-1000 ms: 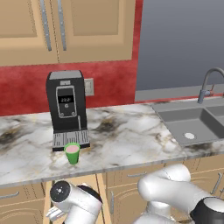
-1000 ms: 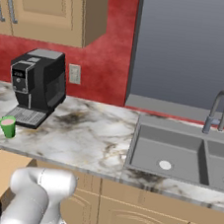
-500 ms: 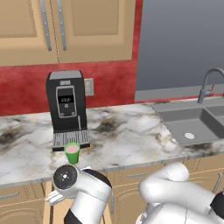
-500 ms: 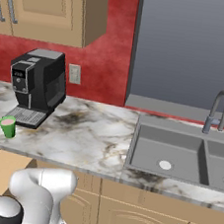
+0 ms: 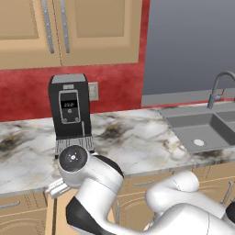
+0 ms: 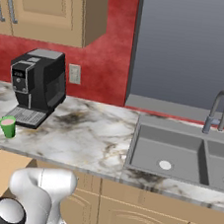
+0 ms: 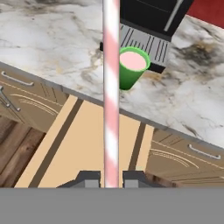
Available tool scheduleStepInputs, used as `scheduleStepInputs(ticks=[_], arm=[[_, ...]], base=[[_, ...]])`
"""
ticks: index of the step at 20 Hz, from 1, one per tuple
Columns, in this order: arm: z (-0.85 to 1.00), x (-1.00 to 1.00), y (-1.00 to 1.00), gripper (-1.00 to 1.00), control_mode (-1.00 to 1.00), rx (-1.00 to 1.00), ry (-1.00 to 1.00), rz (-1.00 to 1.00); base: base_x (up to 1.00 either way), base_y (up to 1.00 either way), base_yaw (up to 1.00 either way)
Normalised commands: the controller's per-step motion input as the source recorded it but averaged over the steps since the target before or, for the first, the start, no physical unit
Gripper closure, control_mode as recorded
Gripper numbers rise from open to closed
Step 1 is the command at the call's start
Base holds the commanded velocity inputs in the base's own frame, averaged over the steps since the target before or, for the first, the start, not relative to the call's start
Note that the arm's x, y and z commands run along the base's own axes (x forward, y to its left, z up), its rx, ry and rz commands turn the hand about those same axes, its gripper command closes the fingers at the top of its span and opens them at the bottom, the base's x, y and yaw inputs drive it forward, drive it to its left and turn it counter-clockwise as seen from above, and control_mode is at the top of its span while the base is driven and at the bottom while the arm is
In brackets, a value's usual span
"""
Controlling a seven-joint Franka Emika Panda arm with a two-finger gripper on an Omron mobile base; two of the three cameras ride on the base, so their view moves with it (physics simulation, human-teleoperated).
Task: Pick up the straw from the left drawer and put it inside the smoothie cup.
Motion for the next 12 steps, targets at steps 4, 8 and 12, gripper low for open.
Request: scheduleStepInputs(ticks=[4,8,12], arm=[[0.01,0.0,0.0,1.0,-1.0,0.0,-0.04,0.0],[0.0,0.0,-0.14,1.0,-1.0,0.0,0.0,0.0],[0.0,0.0,-0.43,1.0,-1.0,0.02,0.0,0.01]], base=[[0.0,0.0,0.0],[0.0,0.0,0.0],[0.0,0.0,0.0]])
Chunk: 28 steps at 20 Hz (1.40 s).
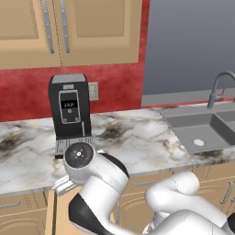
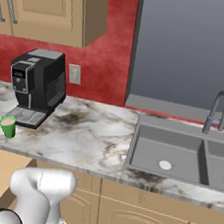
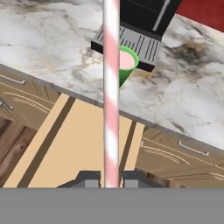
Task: Pick up the straw from the left drawer and put it inside the smoothie cup.
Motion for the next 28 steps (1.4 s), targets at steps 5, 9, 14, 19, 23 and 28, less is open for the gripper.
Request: scheduleStepInputs(ticks=[5,9,14,19,23,28], arm=[[0.0,0.0,-0.41,1.0,-1.0,0.04,0.0,0.07],[0.01,0.0,-0.36,1.0,-1.0,0.07,0.0,0.13],[0.15,0.0,-0.1,1.0,-1.0,0.03,0.0,0.16],[0.23,0.12,0.0,1.0,-1.0,0.04,0.03,0.13],[0.06,0.32,0.0,1.0,-1.0,0.04,0.0,0.13],[0.0,0.37,-0.01,1.0,-1.0,0.04,0.0,0.18]], base=[[0.0,0.0,0.0],[0.0,0.0,0.0],[0.0,0.0,0.0],[0.0,0.0,0.0],[0.0,0.0,0.0],[0.0,0.0,0.0]])
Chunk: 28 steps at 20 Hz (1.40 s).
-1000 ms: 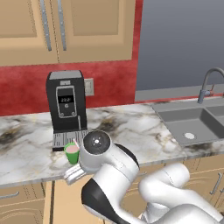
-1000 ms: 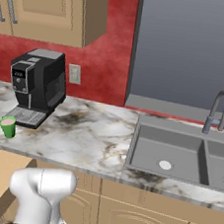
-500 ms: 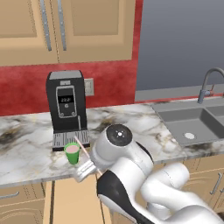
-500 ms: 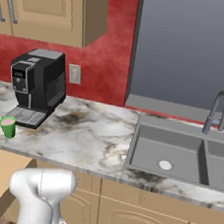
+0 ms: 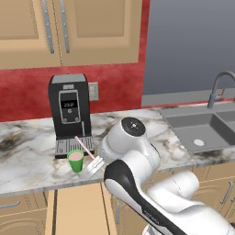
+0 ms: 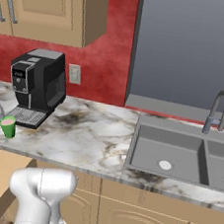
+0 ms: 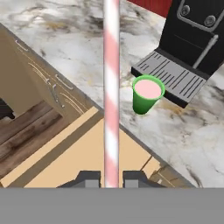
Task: Pick up the straw from the left drawer and put it inside the smoothie cup.
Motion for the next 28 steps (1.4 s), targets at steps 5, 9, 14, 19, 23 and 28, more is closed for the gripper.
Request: scheduleStepInputs(ticks=[5,9,14,19,23,28], arm=[[0.0,0.08,-0.01,1.0,-1.0,0.08,-0.01,0.18],[0.0,0.08,0.0,1.0,-1.0,0.11,-0.07,0.08],[0.0,0.25,0.0,1.0,-1.0,0.15,-0.01,0.03],[0.0,0.22,0.0,1.0,-1.0,0.21,-0.03,0.02],[0.0,0.18,0.01,1.0,-1.0,0.1,-0.02,0.05],[0.0,0.24,0.24,1.0,-1.0,0.04,0.0,0.04]], base=[[0.0,0.0,0.0],[0.0,0.0,0.0],[0.0,0.0,0.0],[0.0,0.0,0.0],[0.0,0.0,0.0],[0.0,0.0,0.0]])
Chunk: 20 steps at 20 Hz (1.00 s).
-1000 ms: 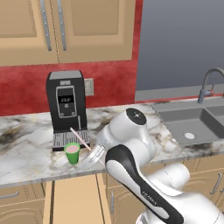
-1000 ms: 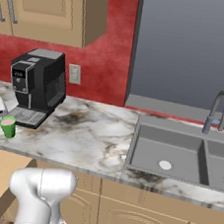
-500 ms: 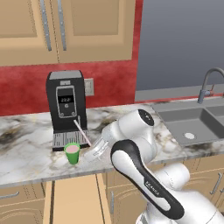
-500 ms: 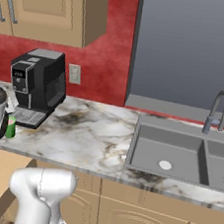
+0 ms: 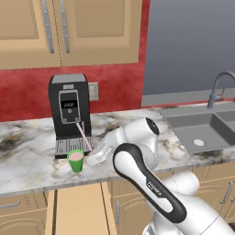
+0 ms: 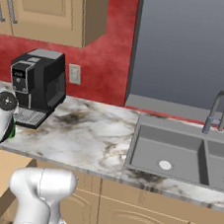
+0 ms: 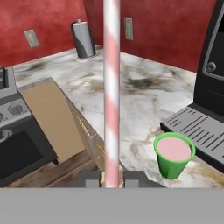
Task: Pick up the straw from the left drawer and put it inside the smoothie cup.
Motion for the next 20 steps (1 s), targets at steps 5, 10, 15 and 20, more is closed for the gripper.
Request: scheduleStepInputs(ticks=[5,10,15,20], arm=[[0.0,0.28,0.11,1.0,-1.0,0.04,0.0,0.05],[0.0,0.34,0.05,1.0,-1.0,0.13,-0.05,0.01],[-0.01,0.3,0.04,1.0,-1.0,0.11,-0.14,0.0],[0.0,0.43,0.08,1.0,-1.0,0.04,-0.03,0.0]], base=[[0.0,0.0,0.0],[0.0,0.0,0.0],[0.0,0.0,0.0],[0.0,0.0,0.0]])
